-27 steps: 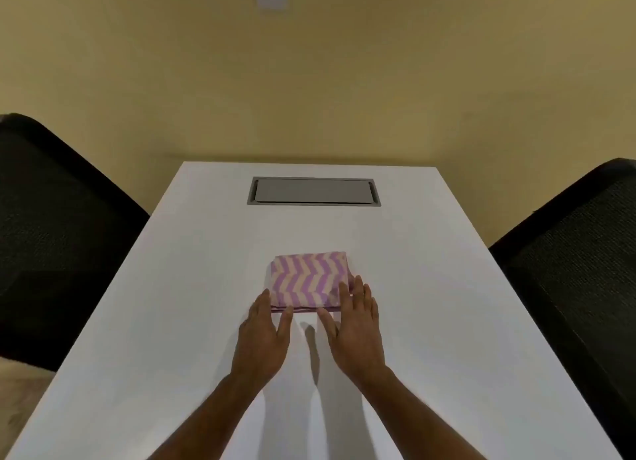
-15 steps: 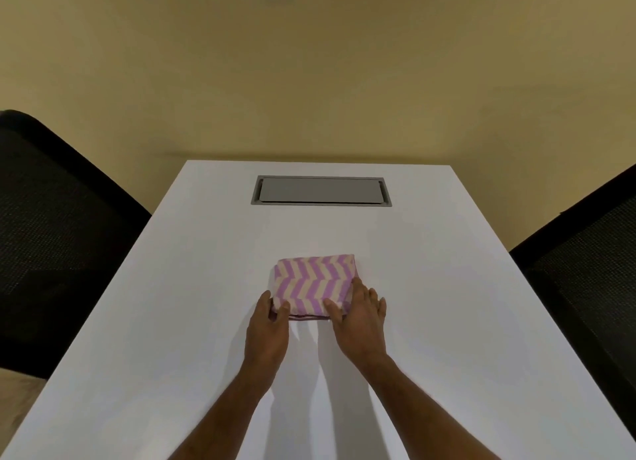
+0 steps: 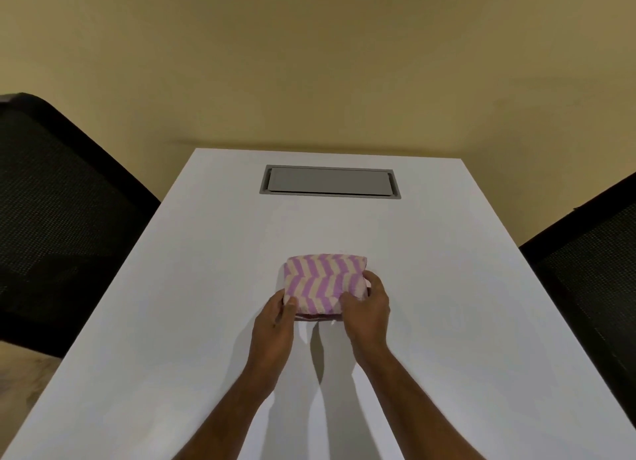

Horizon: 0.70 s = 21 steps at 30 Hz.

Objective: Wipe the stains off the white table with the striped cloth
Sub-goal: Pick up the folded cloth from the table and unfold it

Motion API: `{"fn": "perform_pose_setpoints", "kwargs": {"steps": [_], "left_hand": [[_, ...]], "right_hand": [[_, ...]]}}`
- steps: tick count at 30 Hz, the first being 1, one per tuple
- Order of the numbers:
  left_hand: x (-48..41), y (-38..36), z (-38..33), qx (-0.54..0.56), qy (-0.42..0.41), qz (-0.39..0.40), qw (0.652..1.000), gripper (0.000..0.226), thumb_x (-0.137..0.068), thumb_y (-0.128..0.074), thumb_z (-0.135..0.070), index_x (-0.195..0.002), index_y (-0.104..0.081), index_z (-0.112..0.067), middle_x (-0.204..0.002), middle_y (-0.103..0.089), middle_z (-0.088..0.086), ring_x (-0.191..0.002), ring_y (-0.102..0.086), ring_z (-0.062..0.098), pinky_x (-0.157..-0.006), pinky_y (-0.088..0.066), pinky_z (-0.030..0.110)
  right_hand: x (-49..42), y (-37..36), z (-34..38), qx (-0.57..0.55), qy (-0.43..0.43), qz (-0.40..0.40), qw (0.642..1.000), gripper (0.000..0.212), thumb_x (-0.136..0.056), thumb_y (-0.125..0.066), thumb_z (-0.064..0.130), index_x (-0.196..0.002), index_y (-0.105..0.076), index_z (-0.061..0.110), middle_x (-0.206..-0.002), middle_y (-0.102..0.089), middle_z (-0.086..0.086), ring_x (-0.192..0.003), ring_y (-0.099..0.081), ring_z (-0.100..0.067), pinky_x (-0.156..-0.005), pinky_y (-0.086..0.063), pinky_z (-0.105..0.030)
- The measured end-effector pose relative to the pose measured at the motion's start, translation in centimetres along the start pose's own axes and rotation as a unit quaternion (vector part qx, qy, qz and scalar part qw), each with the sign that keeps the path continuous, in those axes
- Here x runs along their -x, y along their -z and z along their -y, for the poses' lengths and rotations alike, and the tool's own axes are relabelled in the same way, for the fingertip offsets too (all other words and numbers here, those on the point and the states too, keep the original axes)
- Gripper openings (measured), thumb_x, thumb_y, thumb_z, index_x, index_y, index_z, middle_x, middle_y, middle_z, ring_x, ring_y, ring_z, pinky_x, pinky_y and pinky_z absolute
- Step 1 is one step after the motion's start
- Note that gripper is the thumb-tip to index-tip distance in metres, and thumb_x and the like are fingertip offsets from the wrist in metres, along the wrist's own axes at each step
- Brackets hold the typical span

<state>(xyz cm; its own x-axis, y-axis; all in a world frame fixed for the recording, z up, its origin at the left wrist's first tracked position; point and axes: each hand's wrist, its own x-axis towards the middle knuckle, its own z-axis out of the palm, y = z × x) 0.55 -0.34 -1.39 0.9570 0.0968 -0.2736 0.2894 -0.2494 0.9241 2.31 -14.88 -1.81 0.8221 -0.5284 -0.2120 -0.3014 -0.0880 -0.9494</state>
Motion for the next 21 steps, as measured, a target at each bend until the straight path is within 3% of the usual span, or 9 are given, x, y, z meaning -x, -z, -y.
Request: {"fn": "perform_pose_setpoints", "kwargs": {"steps": [3,6,8,10,11,15,18,21], "left_hand": [[1.7,0.2,-0.2,0.044,0.024,-0.038,0.998,0.022,-0.103,-0.050,-0.041,-0.123,-0.053,-0.032,-0.110,-0.065,-0.009,-0.097,-0.064,0.005,-0.059,-0.049,0.000],[3.6,0.6,-0.6,0.111,0.057,-0.073,0.990,0.024,-0.099,-0.057,-0.042,-0.119,-0.058,-0.028,-0.107,-0.068,-0.010,-0.100,-0.066,0.011,-0.060,-0.051,0.003],[4.8,0.9,-1.0,0.160,0.086,-0.079,0.980,0.034,-0.097,-0.063,-0.041,-0.127,-0.060,-0.024,-0.114,-0.070,-0.002,-0.106,-0.068,0.018,-0.079,-0.060,0.018],[6.3,1.3,-1.3,0.199,0.123,-0.079,0.969,0.045,-0.095,-0.067,-0.040,-0.135,-0.058,-0.020,-0.123,-0.069,0.005,-0.113,-0.068,0.029,-0.099,-0.059,0.042],[7.1,1.5,-1.5,0.219,0.141,-0.077,0.962,0.049,-0.094,-0.069,-0.039,-0.137,-0.057,-0.019,-0.125,-0.068,0.008,-0.114,-0.067,0.031,-0.101,-0.057,0.047],[10.6,2.8,-2.2,0.317,0.233,-0.056,0.918,0.041,-0.093,-0.072,-0.034,-0.127,-0.060,-0.016,-0.116,-0.071,0.013,-0.104,-0.071,0.032,-0.082,-0.062,0.042],[13.2,3.9,-2.7,0.346,0.302,-0.038,0.888,0.029,-0.091,-0.073,-0.041,-0.108,-0.063,-0.020,-0.109,-0.072,0.013,-0.095,-0.073,0.029,-0.076,-0.062,0.040],[15.6,4.9,-2.0,0.380,0.377,-0.014,0.845,0.053,-0.086,-0.071,-0.054,-0.117,-0.054,-0.013,-0.123,-0.062,0.018,-0.114,-0.066,0.040,-0.097,-0.054,0.053]], "right_hand": [[1.6,0.5,0.3,-0.075,-0.036,0.001,0.997,0.046,-0.094,-0.070,0.008,-0.136,-0.054,0.021,-0.118,-0.065,-0.003,-0.099,-0.066,-0.011,-0.061,-0.058,-0.013],[3.9,1.3,0.9,-0.138,-0.069,0.012,0.988,0.048,-0.091,-0.071,0.005,-0.133,-0.055,0.023,-0.113,-0.066,0.001,-0.098,-0.066,-0.009,-0.060,-0.057,-0.013],[5.7,1.9,1.2,-0.164,-0.087,0.014,0.983,0.048,-0.091,-0.072,0.004,-0.131,-0.056,0.025,-0.113,-0.067,0.002,-0.100,-0.067,-0.010,-0.069,-0.059,-0.020],[7.8,2.5,1.2,-0.180,-0.095,0.018,0.979,0.048,-0.091,-0.073,0.005,-0.131,-0.056,0.027,-0.112,-0.067,0.006,-0.102,-0.067,-0.012,-0.082,-0.062,-0.031],[8.8,2.8,1.2,-0.186,-0.099,0.021,0.977,0.048,-0.091,-0.073,0.006,-0.132,-0.057,0.027,-0.111,-0.067,0.008,-0.102,-0.067,-0.012,-0.087,-0.062,-0.038],[12.8,4.1,1.0,-0.220,-0.125,0.031,0.967,0.050,-0.091,-0.076,0.006,-0.135,-0.059,0.023,-0.115,-0.070,0.002,-0.107,-0.069,-0.021,-0.096,-0.060,-0.052],[15.4,5.0,1.4,-0.251,-0.142,0.031,0.957,0.046,-0.090,-0.076,0.004,-0.128,-0.062,0.024,-0.113,-0.072,-0.001,-0.103,-0.072,-0.022,-0.085,-0.064,-0.042],[17.9,5.7,2.3,-0.271,-0.144,0.033,0.951,0.047,-0.089,-0.076,0.003,-0.129,-0.062,0.024,-0.112,-0.073,0.000,-0.103,-0.072,-0.021,-0.073,-0.065,-0.031]]}}
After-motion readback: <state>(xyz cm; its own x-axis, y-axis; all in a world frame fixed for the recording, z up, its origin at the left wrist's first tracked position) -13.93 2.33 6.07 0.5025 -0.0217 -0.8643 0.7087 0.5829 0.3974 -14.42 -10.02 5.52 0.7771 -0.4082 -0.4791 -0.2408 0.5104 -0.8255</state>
